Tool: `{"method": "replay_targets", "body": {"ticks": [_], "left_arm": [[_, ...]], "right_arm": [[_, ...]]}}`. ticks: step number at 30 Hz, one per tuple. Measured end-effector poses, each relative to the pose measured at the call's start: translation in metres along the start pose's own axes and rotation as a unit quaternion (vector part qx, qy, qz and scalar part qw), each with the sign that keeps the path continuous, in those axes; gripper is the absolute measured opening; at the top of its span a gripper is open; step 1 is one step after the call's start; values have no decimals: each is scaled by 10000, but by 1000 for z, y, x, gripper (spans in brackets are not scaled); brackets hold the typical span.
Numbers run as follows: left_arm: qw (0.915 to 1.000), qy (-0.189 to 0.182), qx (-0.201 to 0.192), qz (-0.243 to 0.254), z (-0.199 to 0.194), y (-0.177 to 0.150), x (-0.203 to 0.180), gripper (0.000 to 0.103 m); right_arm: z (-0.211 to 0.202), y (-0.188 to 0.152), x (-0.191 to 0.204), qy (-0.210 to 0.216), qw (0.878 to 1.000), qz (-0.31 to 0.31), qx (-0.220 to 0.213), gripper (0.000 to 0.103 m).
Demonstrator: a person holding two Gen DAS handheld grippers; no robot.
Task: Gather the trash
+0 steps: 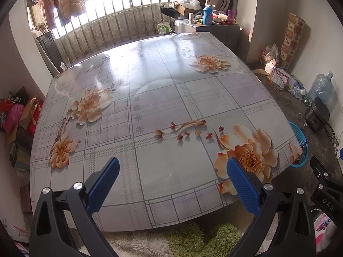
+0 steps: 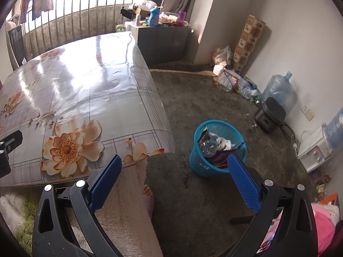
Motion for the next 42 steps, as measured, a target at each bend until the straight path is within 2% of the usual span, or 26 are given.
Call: {"method": "replay_targets", "body": {"ticks": [42], "left_arm": [[10000, 37, 11, 16, -2, -2, 1, 98]], "right_arm": [[-4, 5, 4, 17, 10000, 22, -1, 95]]}}
Point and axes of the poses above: each gripper's, at about its wrist camera, not at the fingertips, and z roughly the way its jaws point, x to its left, y to its top, the point moved 2 cm from there along z, roughly the way its jaws point, and after that the axes turned 6 degrees about -y, right-handed, at the moved point
